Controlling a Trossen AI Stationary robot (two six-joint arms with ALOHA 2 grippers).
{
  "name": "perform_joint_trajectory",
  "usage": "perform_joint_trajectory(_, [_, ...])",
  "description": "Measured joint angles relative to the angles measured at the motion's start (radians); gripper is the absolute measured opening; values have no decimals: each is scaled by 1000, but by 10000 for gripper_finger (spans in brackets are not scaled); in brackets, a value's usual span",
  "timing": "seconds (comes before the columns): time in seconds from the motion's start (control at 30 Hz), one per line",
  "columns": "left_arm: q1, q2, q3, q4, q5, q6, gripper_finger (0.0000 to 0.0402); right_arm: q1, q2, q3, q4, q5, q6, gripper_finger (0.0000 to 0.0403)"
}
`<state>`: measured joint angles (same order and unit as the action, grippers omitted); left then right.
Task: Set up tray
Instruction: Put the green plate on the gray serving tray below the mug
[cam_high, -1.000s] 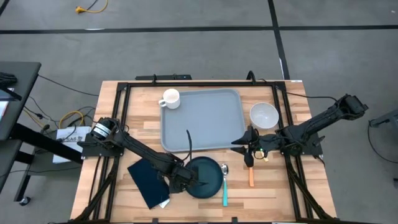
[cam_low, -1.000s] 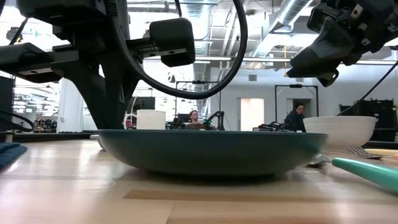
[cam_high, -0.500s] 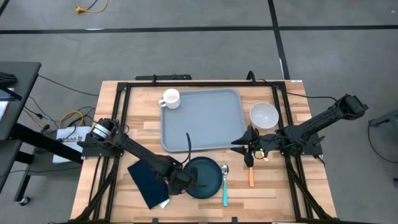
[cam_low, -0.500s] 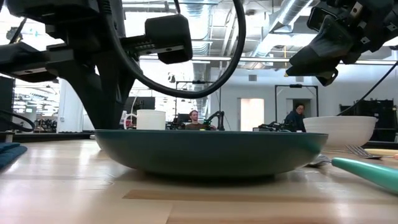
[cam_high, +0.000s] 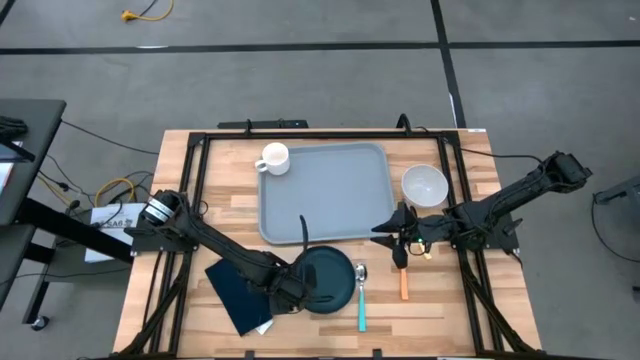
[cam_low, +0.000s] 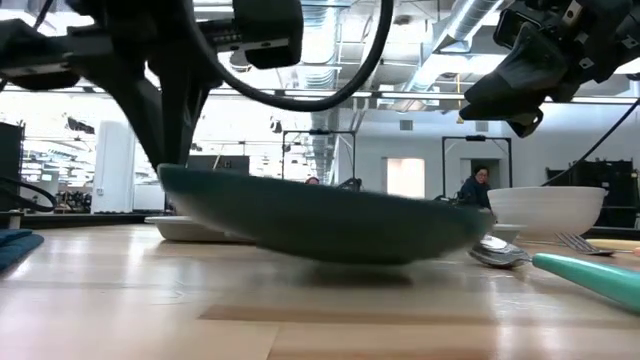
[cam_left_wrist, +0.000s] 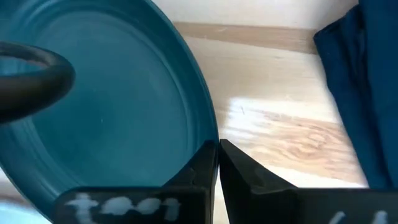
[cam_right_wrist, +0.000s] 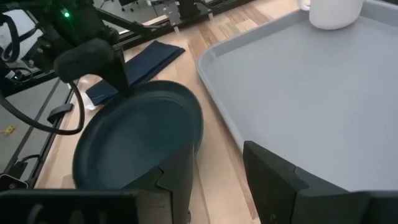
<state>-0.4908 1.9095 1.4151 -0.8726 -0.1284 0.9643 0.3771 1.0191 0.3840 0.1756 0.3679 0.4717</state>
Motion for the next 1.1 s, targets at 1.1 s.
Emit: perform_joint_trajectory(1.1, [389,-290,-276,-28,2,-72,0,0,0,0,5,-3,0,133])
